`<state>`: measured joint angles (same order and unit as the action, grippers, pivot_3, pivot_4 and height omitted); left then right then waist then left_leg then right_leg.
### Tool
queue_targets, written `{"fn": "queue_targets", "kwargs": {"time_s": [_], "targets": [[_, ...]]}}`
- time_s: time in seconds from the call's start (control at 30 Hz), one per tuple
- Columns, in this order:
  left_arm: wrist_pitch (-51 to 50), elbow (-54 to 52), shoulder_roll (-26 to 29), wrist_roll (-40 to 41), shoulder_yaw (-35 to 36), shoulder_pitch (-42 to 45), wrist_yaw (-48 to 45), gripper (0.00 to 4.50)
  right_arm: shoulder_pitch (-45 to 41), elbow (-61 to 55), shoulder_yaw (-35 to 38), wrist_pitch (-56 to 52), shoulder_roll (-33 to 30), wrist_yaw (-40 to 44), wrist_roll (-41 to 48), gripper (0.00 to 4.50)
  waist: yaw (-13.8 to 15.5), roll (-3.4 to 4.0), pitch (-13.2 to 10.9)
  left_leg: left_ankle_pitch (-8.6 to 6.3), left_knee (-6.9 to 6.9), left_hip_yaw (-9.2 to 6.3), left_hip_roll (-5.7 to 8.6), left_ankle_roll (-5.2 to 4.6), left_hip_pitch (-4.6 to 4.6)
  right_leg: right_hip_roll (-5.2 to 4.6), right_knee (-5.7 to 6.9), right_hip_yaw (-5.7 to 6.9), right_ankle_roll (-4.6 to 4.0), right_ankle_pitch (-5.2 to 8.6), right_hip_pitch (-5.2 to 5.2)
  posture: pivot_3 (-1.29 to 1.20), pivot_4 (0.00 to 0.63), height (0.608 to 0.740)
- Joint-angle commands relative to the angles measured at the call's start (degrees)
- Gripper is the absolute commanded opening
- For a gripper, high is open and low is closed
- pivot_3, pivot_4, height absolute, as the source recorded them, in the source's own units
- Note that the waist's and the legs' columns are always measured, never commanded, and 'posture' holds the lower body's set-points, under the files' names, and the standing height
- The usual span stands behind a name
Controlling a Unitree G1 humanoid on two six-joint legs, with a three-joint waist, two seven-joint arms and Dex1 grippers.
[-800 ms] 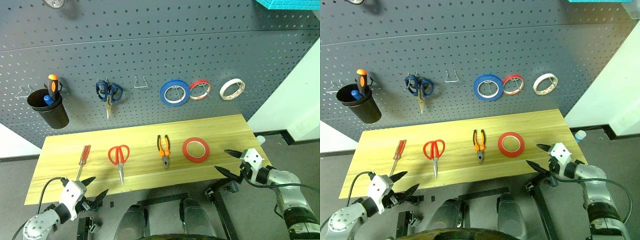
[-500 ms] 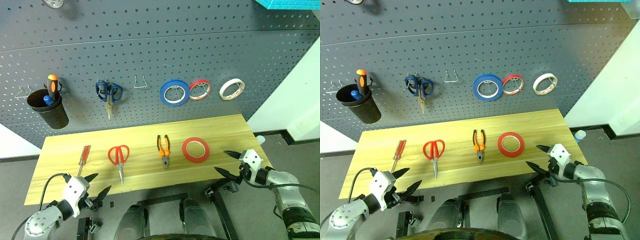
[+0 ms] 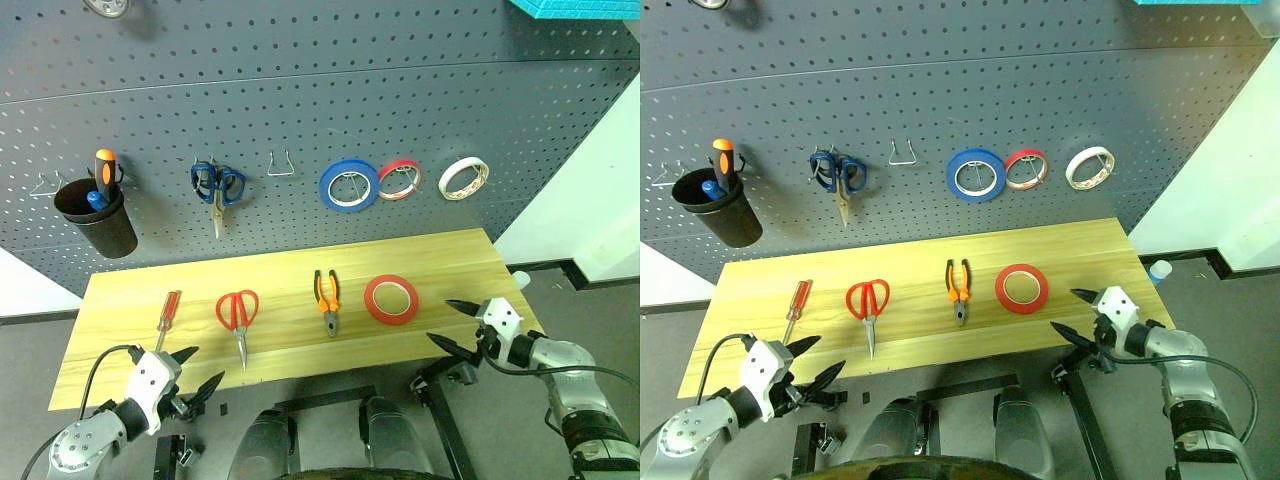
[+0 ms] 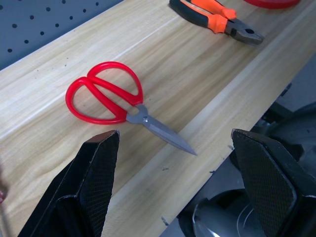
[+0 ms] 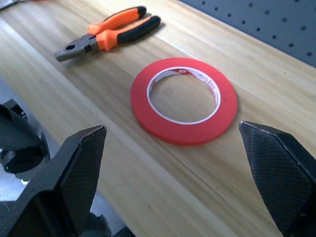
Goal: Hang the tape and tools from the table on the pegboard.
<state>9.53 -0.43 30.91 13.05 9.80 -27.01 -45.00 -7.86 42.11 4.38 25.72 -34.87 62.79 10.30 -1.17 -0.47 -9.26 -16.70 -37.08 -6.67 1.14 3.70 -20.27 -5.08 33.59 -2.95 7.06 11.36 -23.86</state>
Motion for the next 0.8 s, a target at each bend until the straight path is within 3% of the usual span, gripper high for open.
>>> {"fn": "queue_targets", "kwargs": {"time_s": [0.03,0.2,0.4,0.63,0.8], "targets": [[1.7,0.7,0.4,0.4,0.8,-0.3,-0.6,3.78,-1.3,0.5,0.0,2.0,0.2,0.3,0.1,4.50,0.0,0.00,0.0,0.00,0.00,0.00,0.00,0.00,0.00,0.00,0.00,0.00,0.00,0.00,0.00,0.01,0.104,0.740],[3.0,2.2,0.3,0.2,0.4,0.0,-1.4,3.78,-1.9,1.5,-0.8,3.4,0.4,0.2,-1.0,4.50,0.0,0.00,0.0,0.00,-0.01,0.00,0.00,0.00,0.03,0.00,0.01,0.00,0.00,0.00,0.05,0.01,0.104,0.740],[2.2,2.0,0.9,0.1,-3.1,3.6,-5.1,3.78,-5.3,3.9,-6.5,4.0,1.4,-3.2,-8.1,4.50,0.0,0.02,0.0,0.00,-0.03,0.00,0.00,0.00,0.11,0.00,0.01,0.00,-0.01,0.00,0.12,0.02,0.106,0.740],[1.7,8.5,-1.5,-5.3,-12.0,17.1,-5.7,3.78,-12.9,4.1,-13.7,2.3,5.2,-10.5,-17.4,4.50,0.0,0.05,0.0,0.01,-0.03,0.00,0.01,0.00,0.60,0.01,0.13,-0.02,-0.02,-0.02,0.52,0.02,0.108,0.740],[2.2,14.6,-5.3,-8.1,-17.2,25.0,-5.5,3.78,-17.3,5.2,-17.6,-0.5,7.7,-11.4,-20.5,4.50,-0.1,0.04,0.1,0.01,0.03,0.01,0.01,0.00,0.79,0.02,0.17,-0.05,-0.06,-0.05,0.67,0.00,0.109,0.740]]}}
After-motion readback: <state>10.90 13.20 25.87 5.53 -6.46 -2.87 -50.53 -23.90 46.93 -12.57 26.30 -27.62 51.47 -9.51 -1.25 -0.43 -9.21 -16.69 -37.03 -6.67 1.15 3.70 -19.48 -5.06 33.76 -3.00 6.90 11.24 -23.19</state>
